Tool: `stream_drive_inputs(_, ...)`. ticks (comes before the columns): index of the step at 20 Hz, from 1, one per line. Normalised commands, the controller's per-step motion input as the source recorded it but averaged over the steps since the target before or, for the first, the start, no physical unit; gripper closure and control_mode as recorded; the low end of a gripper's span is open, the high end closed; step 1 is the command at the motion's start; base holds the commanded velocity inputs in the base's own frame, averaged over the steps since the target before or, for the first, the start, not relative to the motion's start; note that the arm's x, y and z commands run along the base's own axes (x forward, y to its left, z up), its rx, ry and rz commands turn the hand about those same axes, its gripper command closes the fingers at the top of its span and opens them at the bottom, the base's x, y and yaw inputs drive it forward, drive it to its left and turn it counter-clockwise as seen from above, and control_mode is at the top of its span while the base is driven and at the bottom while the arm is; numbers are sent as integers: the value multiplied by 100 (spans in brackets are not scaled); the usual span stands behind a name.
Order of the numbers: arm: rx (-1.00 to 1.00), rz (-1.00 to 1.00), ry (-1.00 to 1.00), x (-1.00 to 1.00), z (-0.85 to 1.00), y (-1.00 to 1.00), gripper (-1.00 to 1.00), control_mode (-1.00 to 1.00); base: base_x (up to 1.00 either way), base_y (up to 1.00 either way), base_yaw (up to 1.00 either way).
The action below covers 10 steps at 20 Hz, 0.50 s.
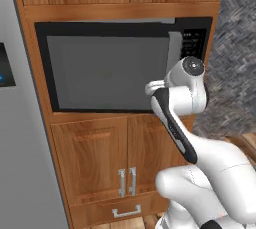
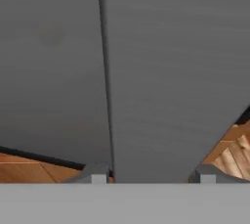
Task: Open the microwave door.
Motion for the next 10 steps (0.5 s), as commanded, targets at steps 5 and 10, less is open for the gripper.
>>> stream_drive_inputs(5,-2,3,-5,-77,74,63,100,-100,0,0,0)
stream_drive_inputs(10,-4,1,-11,-78,81,71,100,-100,0,0,0)
